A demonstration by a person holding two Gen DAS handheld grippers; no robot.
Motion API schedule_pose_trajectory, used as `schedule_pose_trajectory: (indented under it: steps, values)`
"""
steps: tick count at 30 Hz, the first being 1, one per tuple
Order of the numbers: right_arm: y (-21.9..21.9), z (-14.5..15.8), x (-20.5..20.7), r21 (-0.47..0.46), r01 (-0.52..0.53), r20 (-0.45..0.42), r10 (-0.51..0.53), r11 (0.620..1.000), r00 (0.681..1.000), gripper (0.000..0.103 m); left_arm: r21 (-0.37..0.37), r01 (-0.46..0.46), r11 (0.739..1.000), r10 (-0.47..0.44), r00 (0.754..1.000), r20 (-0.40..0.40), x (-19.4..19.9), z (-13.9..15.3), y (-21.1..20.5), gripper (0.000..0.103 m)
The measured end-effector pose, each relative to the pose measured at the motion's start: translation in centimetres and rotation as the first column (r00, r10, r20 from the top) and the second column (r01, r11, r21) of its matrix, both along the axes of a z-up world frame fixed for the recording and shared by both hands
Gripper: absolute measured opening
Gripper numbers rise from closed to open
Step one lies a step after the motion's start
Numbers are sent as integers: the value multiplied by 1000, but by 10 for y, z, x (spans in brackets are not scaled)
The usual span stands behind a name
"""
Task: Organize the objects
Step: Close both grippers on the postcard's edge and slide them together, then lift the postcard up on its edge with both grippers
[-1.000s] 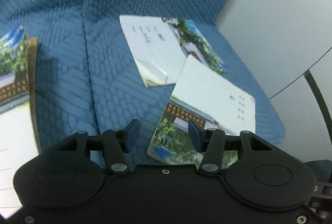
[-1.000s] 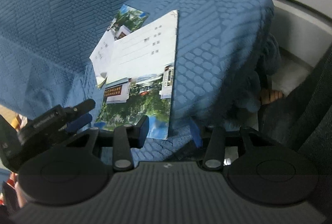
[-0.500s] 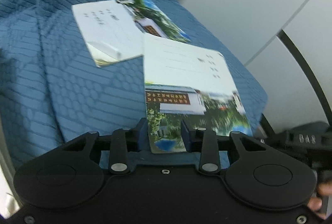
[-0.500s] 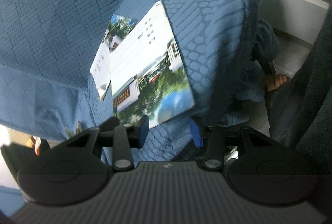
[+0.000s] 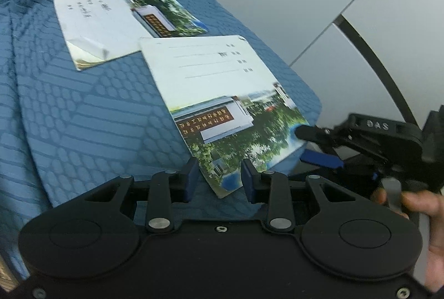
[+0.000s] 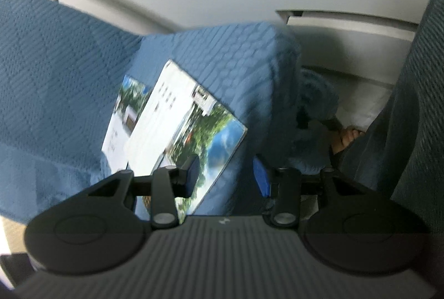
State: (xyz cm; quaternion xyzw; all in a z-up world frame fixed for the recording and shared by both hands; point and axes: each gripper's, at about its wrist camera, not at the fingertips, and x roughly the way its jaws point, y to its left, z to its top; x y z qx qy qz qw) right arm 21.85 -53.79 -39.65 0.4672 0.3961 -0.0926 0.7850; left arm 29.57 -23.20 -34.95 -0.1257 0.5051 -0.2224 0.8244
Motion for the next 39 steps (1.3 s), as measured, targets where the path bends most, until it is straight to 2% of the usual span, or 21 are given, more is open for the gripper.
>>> schedule_pose_trajectory:
  steps: [5, 9, 16, 18, 20, 22, 29, 35, 39]
  values:
    - [-10, 0, 6, -24, 47, 11, -47, 999, 999, 43, -54, 29, 998, -31, 999, -36, -4, -3, -8, 28]
    - [-14, 0, 9, -49, 69, 10, -69, 996, 998, 41, -64, 43, 997, -46, 998, -37, -7, -3, -13, 28]
    - [-18, -3, 16, -89, 88, 1, -88, 992, 996, 35, -118, 12, 993, -22, 997, -79, -5, -7, -8, 28]
    - [-16, -1, 14, -108, 84, 5, -84, 991, 996, 30, -140, -7, 990, -7, 995, -96, -4, -8, -4, 28]
    - [-16, 4, 11, -135, 86, 12, -85, 987, 996, 13, -159, -31, 987, 13, 993, -115, -3, -9, 0, 28]
    - [-16, 9, 8, -148, 81, 27, -78, 986, 997, 9, -180, -49, 983, 26, 991, -132, -3, -10, 5, 29]
    - [-14, 21, 3, -176, 53, 48, -46, 983, 998, 5, -198, -102, 975, 75, 988, -137, 1, -7, 14, 29]
    - [-8, 34, -7, -217, -21, 25, 27, 976, 999, 4, -202, -115, 973, 86, 986, -145, 3, -8, 15, 29]
    - [-8, 31, -20, -194, -61, -10, 60, 979, 998, 5, -194, -114, 974, 85, 985, -152, 3, -11, 12, 29]
